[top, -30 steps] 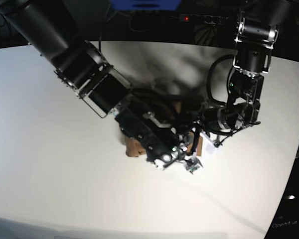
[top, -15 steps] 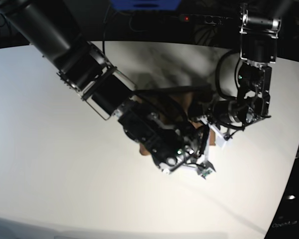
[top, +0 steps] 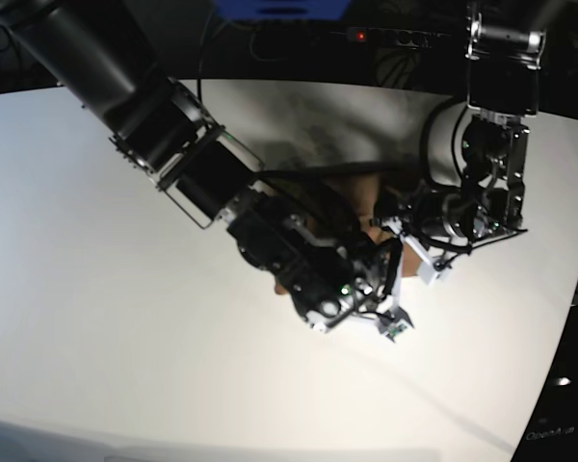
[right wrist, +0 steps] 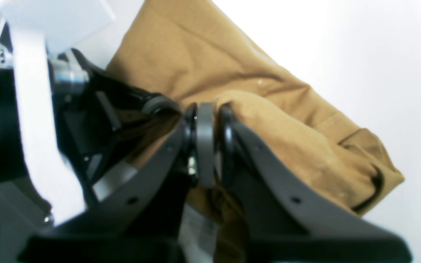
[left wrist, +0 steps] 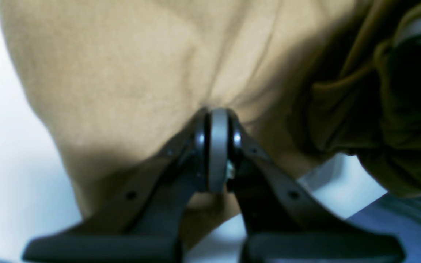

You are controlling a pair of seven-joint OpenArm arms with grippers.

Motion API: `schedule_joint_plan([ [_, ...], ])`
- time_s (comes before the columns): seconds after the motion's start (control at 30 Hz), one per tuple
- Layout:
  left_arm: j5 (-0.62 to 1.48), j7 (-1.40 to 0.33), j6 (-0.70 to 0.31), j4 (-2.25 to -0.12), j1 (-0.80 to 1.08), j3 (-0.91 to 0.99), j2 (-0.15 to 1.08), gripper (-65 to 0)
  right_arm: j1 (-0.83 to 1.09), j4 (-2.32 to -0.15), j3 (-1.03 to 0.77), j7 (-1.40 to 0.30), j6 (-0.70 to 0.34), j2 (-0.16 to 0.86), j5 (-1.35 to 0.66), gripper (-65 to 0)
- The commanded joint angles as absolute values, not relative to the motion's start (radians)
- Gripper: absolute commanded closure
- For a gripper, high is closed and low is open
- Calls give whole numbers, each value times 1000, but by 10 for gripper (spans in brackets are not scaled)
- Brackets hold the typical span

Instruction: Fold the T-shirt properly

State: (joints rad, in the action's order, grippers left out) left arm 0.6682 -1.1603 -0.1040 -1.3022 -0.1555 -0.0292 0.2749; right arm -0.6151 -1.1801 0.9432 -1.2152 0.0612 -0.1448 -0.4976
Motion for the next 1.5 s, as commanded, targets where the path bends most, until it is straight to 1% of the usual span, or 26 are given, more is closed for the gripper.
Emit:
schedule_joint_plan([
  [0.0, 667, -1167, -104, -1333, -177, -28, 286, -23, -648, -1194, 940, -1202, 68, -157, -501, -4],
  [0.37, 667, -1176, -96, -1477, -203, -28, 308, -23, -648, -1193, 940, -1198, 68, -157, -501, -4],
  [0.43, 665, -1216, -94, -1494, -205, -24, 311, -23, -648, -1193, 940, -1198, 68, -157, -501, -4],
  [0.63, 665, -1322, -94, -1524, -189, -24, 386, -23, -647, -1193, 940, -1198, 68, -157, -501, -4],
  [0.73, 665, -1326, -94, -1529, -151, -22, 441, -23, -647, -1193, 940, -1198, 68, -157, -501, -4],
  [0.83, 656, -1325, -94, -1511, -137, -28, 464, -23, -647, -1193, 940, -1198, 68, -157, -501, -4],
  [0.9, 608, -1326, -94, -1509, -136, -28, 464, -23, -647, -1193, 940, -1196, 68, -157, -501, -4],
  [1.0, 483, -1325, -99, -1511, -127, -28, 449, -23, -647, -1193, 940, -1196, 68, -157, -501, -4],
  [1.17, 226, -1323, -102, -1509, -134, -31, 355, -23, -638, -1193, 940, -1196, 68, -157, -501, -4],
  [1.27, 125, -1323, -104, -1509, -148, -87, 329, -23, -633, -1196, 940, -1196, 68, -157, -501, -4],
  [1.47, 101, -1291, -104, -1454, -163, -113, 325, -23, -633, -1222, 938, -1198, 68, -157, -503, -4],
])
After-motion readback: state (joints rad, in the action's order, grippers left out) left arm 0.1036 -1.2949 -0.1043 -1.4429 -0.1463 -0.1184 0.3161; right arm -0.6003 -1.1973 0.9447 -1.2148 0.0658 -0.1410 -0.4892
